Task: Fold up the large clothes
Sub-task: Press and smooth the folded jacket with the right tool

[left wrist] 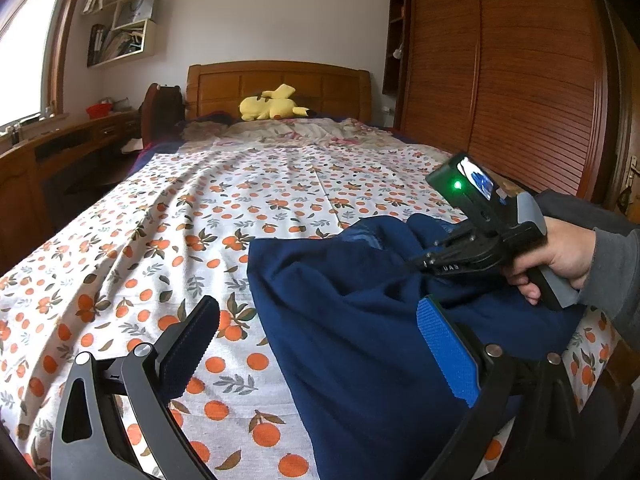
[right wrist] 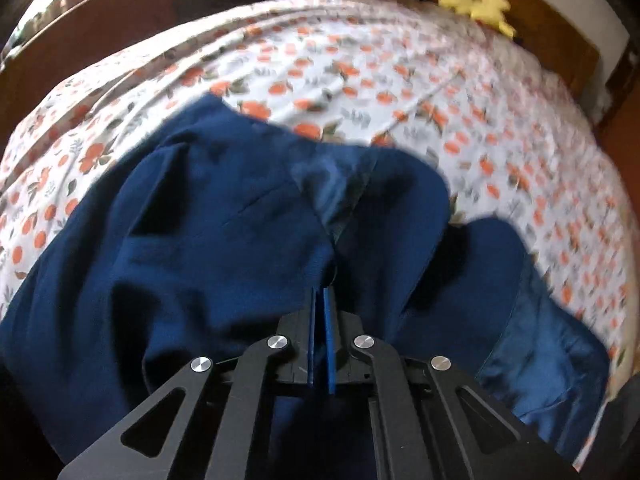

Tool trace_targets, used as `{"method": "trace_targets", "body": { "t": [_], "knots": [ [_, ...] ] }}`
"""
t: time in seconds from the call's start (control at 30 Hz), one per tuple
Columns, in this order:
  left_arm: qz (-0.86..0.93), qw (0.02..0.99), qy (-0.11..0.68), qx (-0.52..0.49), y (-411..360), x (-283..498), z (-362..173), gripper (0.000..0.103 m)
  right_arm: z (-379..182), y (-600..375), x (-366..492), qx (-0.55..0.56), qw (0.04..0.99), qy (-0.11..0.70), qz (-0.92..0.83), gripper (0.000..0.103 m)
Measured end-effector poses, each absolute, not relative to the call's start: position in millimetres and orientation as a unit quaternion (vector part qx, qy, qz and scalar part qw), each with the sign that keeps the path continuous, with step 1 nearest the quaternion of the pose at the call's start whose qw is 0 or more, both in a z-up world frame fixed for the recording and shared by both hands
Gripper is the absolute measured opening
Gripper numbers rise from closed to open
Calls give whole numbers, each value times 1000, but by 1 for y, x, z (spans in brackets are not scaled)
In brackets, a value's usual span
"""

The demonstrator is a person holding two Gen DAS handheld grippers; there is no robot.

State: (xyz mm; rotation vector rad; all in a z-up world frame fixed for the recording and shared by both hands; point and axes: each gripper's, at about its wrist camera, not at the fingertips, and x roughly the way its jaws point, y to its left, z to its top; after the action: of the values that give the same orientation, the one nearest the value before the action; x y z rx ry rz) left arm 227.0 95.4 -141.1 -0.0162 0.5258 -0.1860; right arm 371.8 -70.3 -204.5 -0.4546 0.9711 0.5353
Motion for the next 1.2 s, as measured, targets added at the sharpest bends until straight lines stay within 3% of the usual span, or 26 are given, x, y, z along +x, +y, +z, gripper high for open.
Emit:
{"method": "trace_targets", "body": {
  "t": [0.3, 0.6, 0.63, 0.7, 0.73, 0.93, 1.2],
  "knots": [
    [-95, 960, 262, -10, 95, 226, -142, 100, -167, -50, 407, -216, 872, 374, 231, 2],
    [-96, 958, 271, -12, 97, 233, -146, 100, -184, -16, 420, -229, 860, 375, 260, 4],
    [-96, 958, 272, -12, 95, 233, -147, 100, -185, -18, 420, -227, 862, 375, 255, 6],
    [-97, 958, 270, -11, 94, 234, -146, 100, -182, -24, 418, -218, 868, 373, 245, 23],
    [-98, 958, 269, -10, 92, 234, -146, 100, -178, -33, 419, -208, 873, 373, 234, 37],
    [-104, 959, 264, -2, 81, 234, -144, 100, -152, -91, 415, -177, 892, 361, 209, 42],
    [-110, 959, 261, 5, 69, 233, -144, 100, -157, -199, 416, -144, 902, 387, 126, 46]
  ]
}}
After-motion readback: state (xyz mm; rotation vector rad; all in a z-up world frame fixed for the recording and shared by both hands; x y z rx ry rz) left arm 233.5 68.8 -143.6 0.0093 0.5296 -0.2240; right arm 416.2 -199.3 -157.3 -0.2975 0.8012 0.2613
